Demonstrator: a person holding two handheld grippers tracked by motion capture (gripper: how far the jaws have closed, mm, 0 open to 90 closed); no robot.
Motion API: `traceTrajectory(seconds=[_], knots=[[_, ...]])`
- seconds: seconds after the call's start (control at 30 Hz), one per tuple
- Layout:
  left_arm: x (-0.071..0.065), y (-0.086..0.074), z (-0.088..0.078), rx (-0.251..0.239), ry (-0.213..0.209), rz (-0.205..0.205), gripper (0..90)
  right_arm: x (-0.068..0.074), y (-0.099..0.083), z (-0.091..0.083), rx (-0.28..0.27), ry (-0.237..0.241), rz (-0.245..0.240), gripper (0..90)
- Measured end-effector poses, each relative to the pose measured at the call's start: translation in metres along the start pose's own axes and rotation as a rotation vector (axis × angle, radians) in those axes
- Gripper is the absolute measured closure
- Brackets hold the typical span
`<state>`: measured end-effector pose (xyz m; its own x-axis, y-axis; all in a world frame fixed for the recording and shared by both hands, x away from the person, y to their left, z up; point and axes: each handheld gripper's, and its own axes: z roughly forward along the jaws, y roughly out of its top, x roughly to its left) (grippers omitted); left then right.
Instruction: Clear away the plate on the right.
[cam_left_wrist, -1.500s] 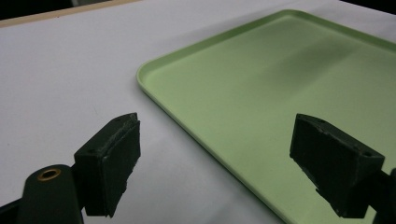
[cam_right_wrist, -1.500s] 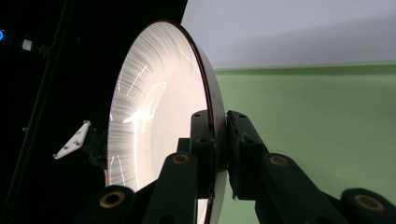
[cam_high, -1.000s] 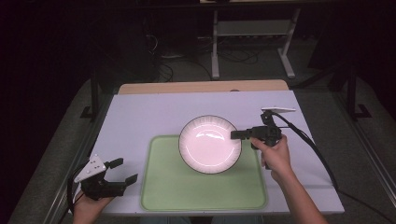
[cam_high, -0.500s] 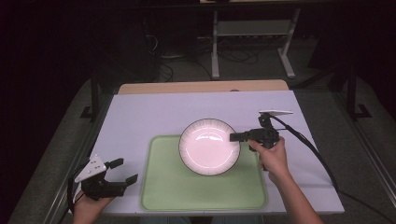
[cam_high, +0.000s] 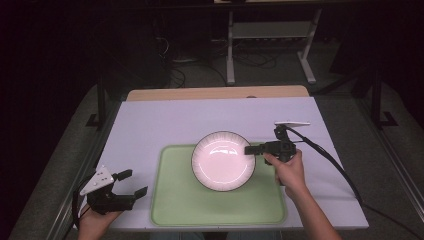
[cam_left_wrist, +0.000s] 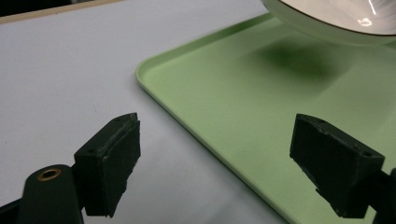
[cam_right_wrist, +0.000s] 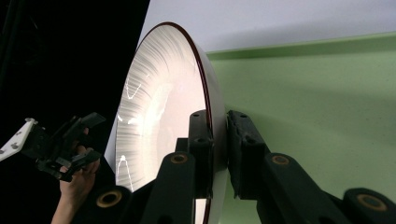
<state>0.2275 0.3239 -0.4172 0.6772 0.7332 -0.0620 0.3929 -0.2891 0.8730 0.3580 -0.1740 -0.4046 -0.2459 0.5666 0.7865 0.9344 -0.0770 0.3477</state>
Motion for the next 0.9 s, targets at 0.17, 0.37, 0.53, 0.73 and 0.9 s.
traceTrajectory(seconds=[0.17, 0.37, 0.53, 0.73, 0.9], knots=[[0.000, 0.000, 0.000, -0.001, 0.001, -0.001, 16.0, -0.002, -0.004, 0.006, 0.014, -0.011, -0.001, 79.8], [0.000, 0.000, 0.000, 0.000, 0.001, -0.001, 16.0, -0.004, -0.007, 0.014, 0.026, -0.019, -0.002, 79.5], [0.000, 0.000, 0.000, 0.001, 0.000, -0.001, 16.0, -0.006, -0.009, 0.018, 0.040, -0.027, -0.004, 79.5], [0.000, 0.000, 0.000, 0.001, 0.001, 0.000, 16.0, -0.008, -0.012, 0.024, 0.048, -0.033, 0.001, 79.0], [0.000, 0.000, 0.000, -0.001, 0.001, 0.000, 16.0, -0.010, -0.014, 0.029, 0.054, -0.038, 0.003, 79.0]])
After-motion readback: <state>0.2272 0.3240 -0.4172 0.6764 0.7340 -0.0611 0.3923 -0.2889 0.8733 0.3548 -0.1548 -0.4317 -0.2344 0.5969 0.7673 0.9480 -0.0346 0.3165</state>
